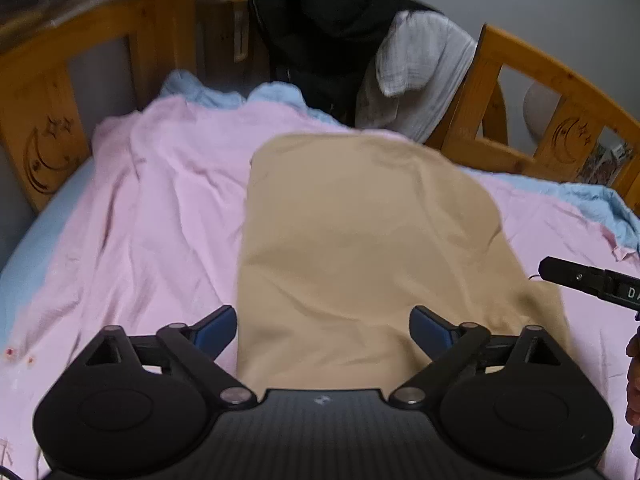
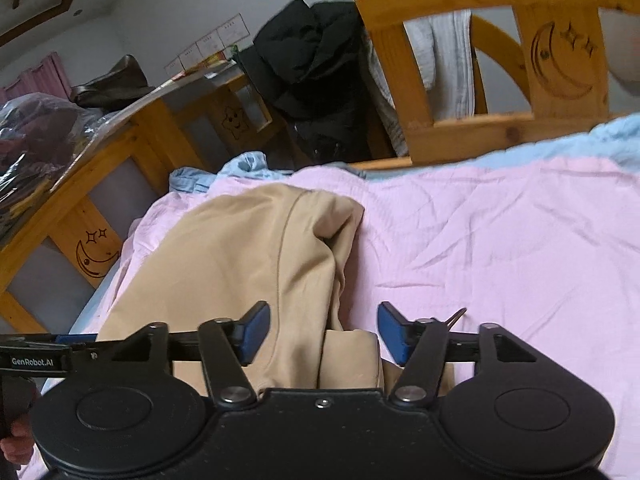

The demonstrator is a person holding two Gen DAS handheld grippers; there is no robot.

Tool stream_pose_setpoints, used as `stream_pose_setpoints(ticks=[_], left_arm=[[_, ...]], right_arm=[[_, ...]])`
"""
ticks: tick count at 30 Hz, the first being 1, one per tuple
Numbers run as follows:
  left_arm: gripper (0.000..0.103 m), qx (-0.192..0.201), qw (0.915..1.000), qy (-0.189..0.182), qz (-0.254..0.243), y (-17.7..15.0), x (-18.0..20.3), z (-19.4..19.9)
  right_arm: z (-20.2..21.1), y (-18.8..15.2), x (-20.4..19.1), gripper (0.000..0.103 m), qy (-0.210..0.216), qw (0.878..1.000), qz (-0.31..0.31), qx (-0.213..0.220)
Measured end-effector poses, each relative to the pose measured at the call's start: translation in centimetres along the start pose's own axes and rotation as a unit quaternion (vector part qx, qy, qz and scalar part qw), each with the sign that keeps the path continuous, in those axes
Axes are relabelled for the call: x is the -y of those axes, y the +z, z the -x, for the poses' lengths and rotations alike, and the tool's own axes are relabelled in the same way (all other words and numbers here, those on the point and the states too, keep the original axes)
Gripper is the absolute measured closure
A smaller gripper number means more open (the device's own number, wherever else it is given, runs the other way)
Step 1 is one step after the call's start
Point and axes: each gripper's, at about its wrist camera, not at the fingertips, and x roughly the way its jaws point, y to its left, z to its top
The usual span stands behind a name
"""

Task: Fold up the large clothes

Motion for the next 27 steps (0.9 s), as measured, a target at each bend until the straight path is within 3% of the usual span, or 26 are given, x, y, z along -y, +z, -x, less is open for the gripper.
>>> stream_pose_setpoints(ticks=[9, 16, 27], left_arm=[[0.001, 0.09, 0.9956, -0.004, -0.026, -2.2, 2.0, 8.6], [0.001, 0.157, 0.9863, 0.011, -0.05, -6.1, 3.4, 15.3], [0.001, 0.178, 0.9823, 0.037, -0.045, -14.7, 2.1, 20.2]], right_arm=[[7.8, -0.9, -3.2, 0.016, -0.002, 0.997, 0.025, 0.074], [15.8, -4.8, -6.6, 0.003, -0.012, 0.988, 0.063, 0.143], [25.1, -14.4, -10.3, 0.001, -0.082, 0.967, 0.105, 0.219]])
